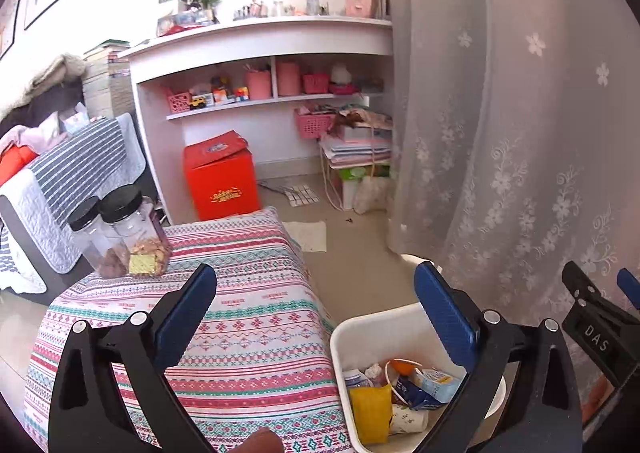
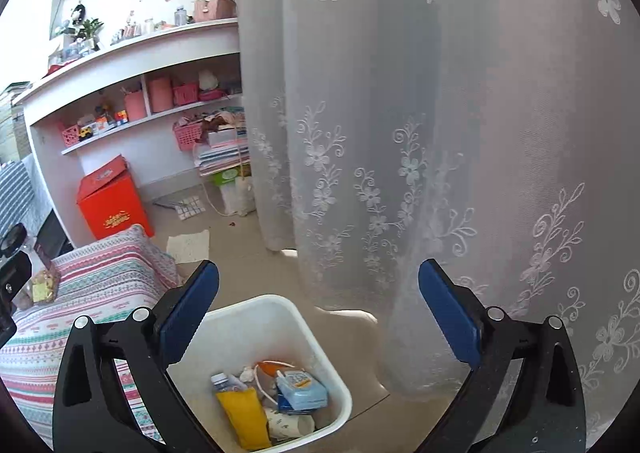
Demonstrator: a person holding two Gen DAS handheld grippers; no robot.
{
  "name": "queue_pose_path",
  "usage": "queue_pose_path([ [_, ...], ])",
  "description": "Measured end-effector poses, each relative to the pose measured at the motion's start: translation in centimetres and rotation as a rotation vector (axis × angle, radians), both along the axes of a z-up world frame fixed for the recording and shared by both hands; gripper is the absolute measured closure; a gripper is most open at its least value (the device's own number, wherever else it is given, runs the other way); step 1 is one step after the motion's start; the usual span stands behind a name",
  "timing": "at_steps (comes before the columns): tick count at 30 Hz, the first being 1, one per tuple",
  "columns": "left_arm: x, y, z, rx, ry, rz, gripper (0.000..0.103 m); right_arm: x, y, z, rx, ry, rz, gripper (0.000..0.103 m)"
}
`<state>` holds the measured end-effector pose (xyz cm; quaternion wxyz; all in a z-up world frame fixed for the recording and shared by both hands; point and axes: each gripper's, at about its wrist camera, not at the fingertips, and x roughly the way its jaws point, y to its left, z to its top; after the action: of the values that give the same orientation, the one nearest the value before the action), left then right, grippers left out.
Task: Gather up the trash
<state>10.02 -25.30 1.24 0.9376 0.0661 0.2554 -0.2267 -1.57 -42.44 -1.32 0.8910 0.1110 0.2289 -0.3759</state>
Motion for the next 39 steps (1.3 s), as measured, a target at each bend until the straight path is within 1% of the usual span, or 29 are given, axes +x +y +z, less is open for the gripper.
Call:
queue_pose_path([
  [3, 0.6, 3.1, 0.1, -0.062, 0.037, 0.092, 0.007, 1.2, 2.5, 0.4, -0.028, -0.022, 0.055, 0.007],
  [4, 0.7, 4.0, -0.1, -0.067, 0.042, 0.117, 0.007, 1.6, 3.4, 0.5, -0.038, -0.023, 0.076, 0.007],
  [6, 1.1, 5.4, -0.5, -0.041, 0.046, 0.153, 0.007, 2.6, 5.1, 0.6, -0.054, -0.015, 0.111, 0.007],
  [9, 1.8, 7.5, -1.0, -0.007, 0.072, 0.181, 0.007, 3.9, 7.4, 0.5, -0.063, 0.0, 0.157, 0.007],
  [13, 2.5, 10.4, -1.9, 0.006, 0.129, 0.199, 0.007, 5.4, 10.4, 0.4, -0.083, 0.018, 0.207, 0.007],
  [17, 2.8, 12.8, -2.8, 0.019, 0.15, 0.229, 0.007, 6.6, 12.8, 0.1, -0.095, 0.033, 0.25, 0.007],
  [21, 3.2, 14.8, -3.5, 0.017, 0.168, 0.246, 0.007, 7.5, 14.4, -0.5, -0.099, 0.051, 0.279, 0.007],
  [27, 3.9, 16.3, -4.1, 0.012, 0.182, 0.256, 0.007, 8.3, 15.4, -1.0, -0.109, 0.055, 0.298, 0.007],
  [39, 4.2, 16.1, -3.9, 0.007, 0.172, 0.243, 0.007, 9.1, 15.7, -1.4, -0.088, 0.066, 0.309, 0.007],
])
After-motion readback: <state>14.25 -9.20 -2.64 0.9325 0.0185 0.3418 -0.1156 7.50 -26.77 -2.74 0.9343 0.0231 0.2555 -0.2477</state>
